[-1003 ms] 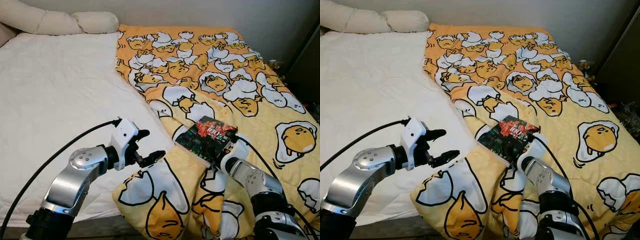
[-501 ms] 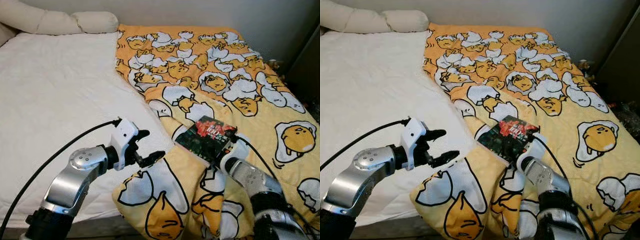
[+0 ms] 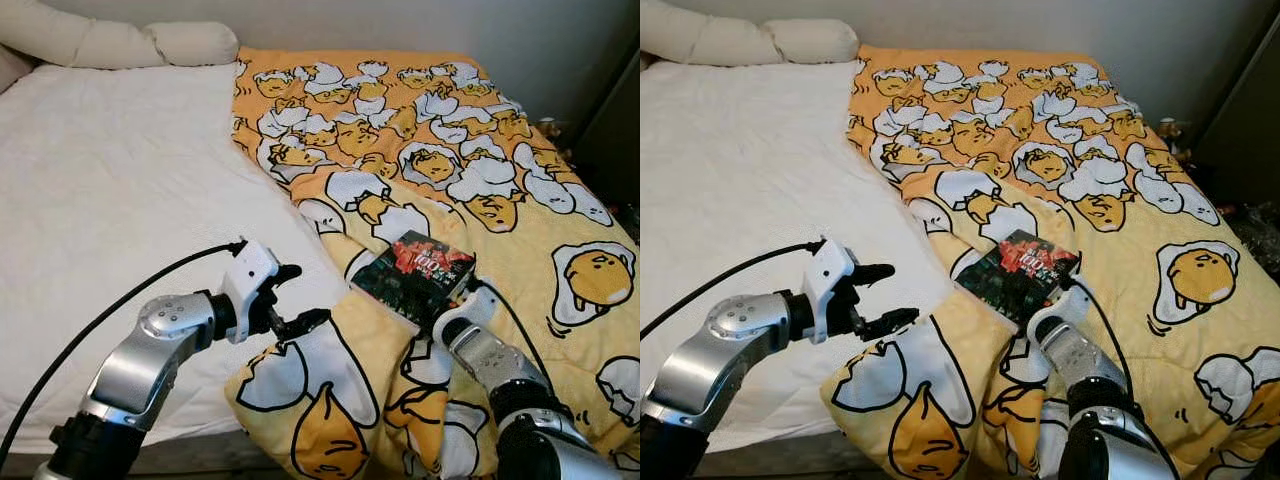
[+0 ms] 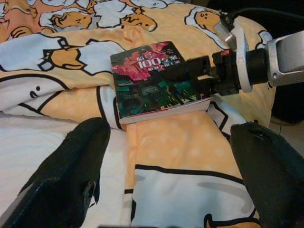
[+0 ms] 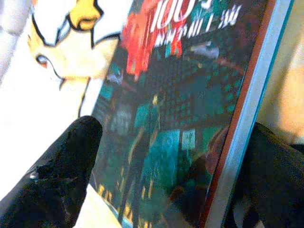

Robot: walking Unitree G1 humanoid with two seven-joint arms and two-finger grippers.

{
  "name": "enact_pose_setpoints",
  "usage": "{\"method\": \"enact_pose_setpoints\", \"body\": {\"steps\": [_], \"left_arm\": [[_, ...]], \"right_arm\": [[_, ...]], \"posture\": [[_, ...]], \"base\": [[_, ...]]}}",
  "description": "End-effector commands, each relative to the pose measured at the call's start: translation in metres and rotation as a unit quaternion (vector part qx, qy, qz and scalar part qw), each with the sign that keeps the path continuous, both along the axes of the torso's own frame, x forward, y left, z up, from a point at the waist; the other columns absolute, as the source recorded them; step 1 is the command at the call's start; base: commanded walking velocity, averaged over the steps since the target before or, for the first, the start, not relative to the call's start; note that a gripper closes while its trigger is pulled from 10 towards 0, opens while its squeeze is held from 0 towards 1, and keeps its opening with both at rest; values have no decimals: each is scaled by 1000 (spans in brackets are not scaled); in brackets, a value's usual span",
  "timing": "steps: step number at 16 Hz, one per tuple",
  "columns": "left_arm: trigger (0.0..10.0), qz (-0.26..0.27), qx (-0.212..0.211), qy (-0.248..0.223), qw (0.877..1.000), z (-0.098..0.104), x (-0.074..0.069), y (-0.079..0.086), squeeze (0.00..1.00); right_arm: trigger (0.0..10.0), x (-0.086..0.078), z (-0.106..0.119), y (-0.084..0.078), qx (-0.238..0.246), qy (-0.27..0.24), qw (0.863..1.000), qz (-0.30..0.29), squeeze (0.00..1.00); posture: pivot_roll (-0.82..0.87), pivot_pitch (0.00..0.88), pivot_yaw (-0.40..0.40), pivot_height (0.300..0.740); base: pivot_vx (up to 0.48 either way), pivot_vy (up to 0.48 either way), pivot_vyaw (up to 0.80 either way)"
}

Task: Clean up the room

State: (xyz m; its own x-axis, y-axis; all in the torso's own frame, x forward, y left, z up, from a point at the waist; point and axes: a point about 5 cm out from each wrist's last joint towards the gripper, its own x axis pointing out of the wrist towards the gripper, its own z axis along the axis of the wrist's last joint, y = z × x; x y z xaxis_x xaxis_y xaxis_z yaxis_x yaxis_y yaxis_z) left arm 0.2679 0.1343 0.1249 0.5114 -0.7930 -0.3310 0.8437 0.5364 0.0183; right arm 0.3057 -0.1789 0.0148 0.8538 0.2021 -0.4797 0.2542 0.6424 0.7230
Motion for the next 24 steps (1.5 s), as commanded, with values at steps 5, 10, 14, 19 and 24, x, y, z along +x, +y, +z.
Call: {"method": "enact_pose_setpoints", "body": {"steps": [5, 10, 14, 19, 24], "left_arm": [[10000, -8, 6, -12, 1000, 5, 4, 2, 0], [10000, -3, 6, -16, 1000, 7, 7, 4, 0], [10000, 1, 9, -16, 1000, 7, 5, 7, 0], [10000, -1, 7, -15, 1000, 7, 6, 8, 0], [10000, -6, 5, -13, 1000, 7, 7, 6, 0]], "right_arm": [[10000, 27, 35, -5, 40, -110, 992, -36, 0], [10000, 39, 46, -4, 18, -115, 993, -25, 0], [10000, 43, 45, -9, -32, -79, 996, -27, 0], [10000, 52, 67, -38, -59, -109, 990, -69, 0], [10000, 52, 64, -33, -80, -102, 991, -39, 0]], "posture": [[-24, 0, -16, 740], [-19, 0, -23, 740], [-10, 0, -28, 740], [-19, 0, -19, 740], [-21, 0, -20, 740]], "base": [[0, 0, 0], [0, 0, 0], [0, 0, 0], [0, 0, 0], [0, 0, 0]]}}
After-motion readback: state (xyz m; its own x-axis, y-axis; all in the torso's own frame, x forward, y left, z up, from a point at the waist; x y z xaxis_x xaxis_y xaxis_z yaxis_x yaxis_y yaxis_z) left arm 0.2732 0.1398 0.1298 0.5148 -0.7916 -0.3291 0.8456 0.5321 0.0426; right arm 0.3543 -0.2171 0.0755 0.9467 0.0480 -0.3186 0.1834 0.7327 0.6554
